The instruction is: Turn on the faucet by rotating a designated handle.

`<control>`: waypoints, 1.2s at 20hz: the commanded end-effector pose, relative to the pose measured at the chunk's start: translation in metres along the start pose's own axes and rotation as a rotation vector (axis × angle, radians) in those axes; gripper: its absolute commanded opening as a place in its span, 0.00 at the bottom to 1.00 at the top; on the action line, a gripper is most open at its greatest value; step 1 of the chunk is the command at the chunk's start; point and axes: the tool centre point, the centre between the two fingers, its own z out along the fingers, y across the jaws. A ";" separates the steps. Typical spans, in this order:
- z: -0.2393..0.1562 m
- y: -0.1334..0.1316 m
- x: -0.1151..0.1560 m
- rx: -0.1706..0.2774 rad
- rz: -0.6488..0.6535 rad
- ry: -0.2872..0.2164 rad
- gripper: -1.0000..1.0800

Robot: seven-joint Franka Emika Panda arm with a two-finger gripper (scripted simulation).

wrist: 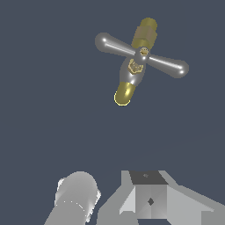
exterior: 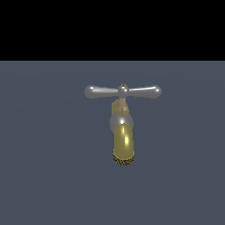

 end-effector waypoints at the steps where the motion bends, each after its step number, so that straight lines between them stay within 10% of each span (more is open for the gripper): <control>1: 0.010 0.008 0.000 0.000 -0.059 0.001 0.00; 24: 0.104 0.080 0.022 0.002 -0.590 0.009 0.00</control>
